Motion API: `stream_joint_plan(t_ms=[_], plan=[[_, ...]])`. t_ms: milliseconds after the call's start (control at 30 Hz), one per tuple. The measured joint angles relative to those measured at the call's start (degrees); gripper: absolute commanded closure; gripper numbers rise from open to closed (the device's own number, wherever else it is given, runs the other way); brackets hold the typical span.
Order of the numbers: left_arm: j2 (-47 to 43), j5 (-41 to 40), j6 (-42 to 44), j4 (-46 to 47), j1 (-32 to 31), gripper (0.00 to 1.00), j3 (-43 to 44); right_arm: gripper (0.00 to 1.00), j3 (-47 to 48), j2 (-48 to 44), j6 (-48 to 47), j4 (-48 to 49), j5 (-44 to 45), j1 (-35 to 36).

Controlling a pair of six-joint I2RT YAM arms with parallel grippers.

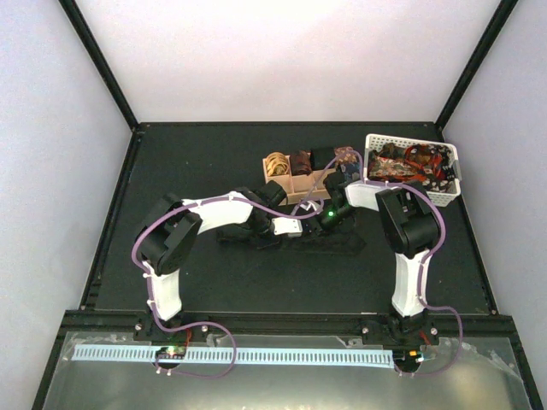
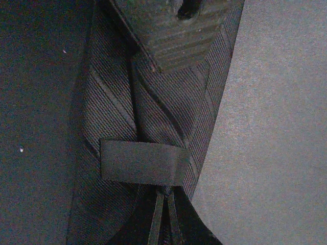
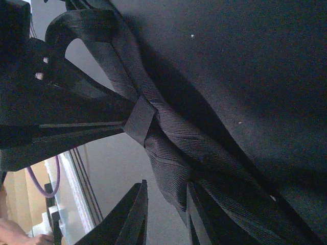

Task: Roll the ties
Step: Tie the tie at the center of the board.

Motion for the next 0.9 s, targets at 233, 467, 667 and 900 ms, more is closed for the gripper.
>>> stream_joint_plan(t_ms=[233,467,667,900], plan=[[0.0,0.0,-0.02,0.0,0.0,0.94,0.0,0.99,0.37,0.72,0.09,-0.11,0.42,0.31],[-0.33,1.27,-0.63,-0.39,1.42,0.58,0.15,0.99,0.28,0.24,-1.64,-1.92,2.56,-0.17],[-6.49,2.64,-0.57,-1.84,6.51,0.41,0.17,0.99,-1.2,-3.52,-3.54,-3.45,5.01,-2.23],[-12.66,3.5,4.74,-4.72,14.73,0.32,-0.72,0.99,-2.08,-6.64,-6.69,-6.05,8.76,-5.44]])
